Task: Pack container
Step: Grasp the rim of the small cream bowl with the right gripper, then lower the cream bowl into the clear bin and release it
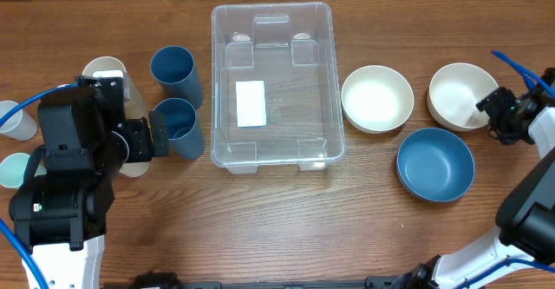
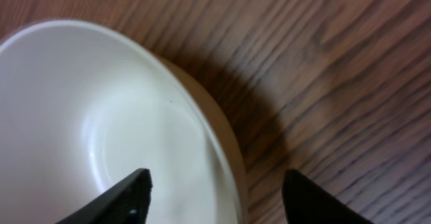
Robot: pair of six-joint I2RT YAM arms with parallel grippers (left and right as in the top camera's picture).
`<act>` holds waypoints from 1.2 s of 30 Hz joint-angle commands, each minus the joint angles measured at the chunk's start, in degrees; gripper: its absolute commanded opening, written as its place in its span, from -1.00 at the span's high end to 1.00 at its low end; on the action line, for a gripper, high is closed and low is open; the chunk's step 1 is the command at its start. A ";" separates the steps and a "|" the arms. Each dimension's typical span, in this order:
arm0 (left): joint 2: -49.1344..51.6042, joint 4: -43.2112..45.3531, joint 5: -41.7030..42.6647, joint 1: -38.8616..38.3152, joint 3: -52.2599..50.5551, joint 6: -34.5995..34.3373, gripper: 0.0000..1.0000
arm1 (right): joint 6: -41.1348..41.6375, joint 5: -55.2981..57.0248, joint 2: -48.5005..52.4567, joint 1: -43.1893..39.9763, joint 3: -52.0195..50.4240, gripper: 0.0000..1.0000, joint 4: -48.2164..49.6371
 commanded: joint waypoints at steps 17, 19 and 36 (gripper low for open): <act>0.81 0.04 -0.35 -0.35 1.40 1.31 -1.00 | 4.17 -3.28 -33.83 35.10 14.03 0.92 -17.70; 0.81 0.04 -0.33 -0.35 1.40 1.31 -1.00 | 5.79 -1.01 -30.82 46.12 13.99 0.92 -16.87; 0.81 0.04 -0.35 -0.35 1.40 1.31 -1.00 | 5.84 14.80 7.13 58.07 13.99 0.93 20.31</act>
